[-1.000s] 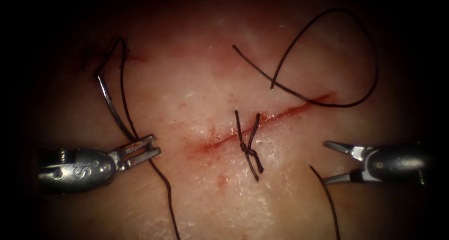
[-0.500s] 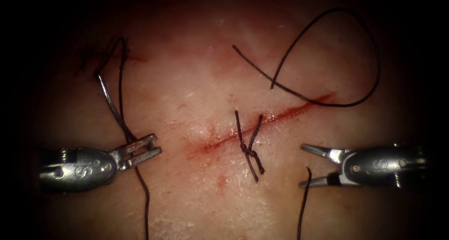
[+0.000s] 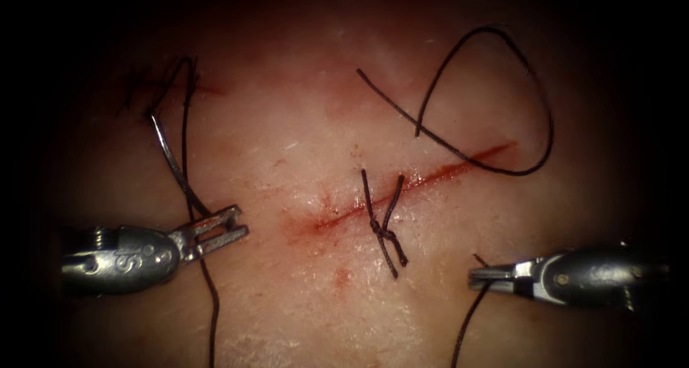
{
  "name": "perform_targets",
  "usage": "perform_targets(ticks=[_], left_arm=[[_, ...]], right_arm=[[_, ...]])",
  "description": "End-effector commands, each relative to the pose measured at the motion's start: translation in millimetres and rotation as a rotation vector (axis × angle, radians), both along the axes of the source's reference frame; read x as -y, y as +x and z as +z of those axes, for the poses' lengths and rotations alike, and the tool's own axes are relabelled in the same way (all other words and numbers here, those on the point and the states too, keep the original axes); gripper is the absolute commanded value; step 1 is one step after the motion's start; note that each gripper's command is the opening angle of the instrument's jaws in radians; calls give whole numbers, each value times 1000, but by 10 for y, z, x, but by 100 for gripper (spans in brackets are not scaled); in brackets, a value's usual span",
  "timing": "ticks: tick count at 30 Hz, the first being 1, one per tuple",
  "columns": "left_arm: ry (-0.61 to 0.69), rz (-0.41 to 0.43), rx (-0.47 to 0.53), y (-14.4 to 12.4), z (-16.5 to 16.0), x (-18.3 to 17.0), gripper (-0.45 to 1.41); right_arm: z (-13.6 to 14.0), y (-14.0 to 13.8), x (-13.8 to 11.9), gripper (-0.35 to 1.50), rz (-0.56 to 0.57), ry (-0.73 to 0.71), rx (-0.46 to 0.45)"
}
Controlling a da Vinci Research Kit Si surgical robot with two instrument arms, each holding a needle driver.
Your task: Wound Closure
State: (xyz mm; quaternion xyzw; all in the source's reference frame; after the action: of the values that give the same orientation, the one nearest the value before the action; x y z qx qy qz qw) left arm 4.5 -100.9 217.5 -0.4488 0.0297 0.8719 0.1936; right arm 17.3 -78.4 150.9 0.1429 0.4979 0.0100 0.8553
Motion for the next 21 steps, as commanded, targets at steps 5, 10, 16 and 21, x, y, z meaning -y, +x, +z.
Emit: perform_targets(ticks=[5, 10, 16, 21], left_arm=[[4, 0, 2, -7, 5, 10, -45], [4, -1, 1, -8, 5, 10, -45], [3, -1, 1, -8, 5, 11, -45], [3, -1, 1, -8, 5, 11, -45]], right_arm=[[-46, -38, 32, -35, 6, 14, -1], [-77, -69, 61, -35, 5, 33, -6], [-107, -99, 93, -35, -15, 44, 1], [-126, -110, 101, -35, -21, 51, 0]])
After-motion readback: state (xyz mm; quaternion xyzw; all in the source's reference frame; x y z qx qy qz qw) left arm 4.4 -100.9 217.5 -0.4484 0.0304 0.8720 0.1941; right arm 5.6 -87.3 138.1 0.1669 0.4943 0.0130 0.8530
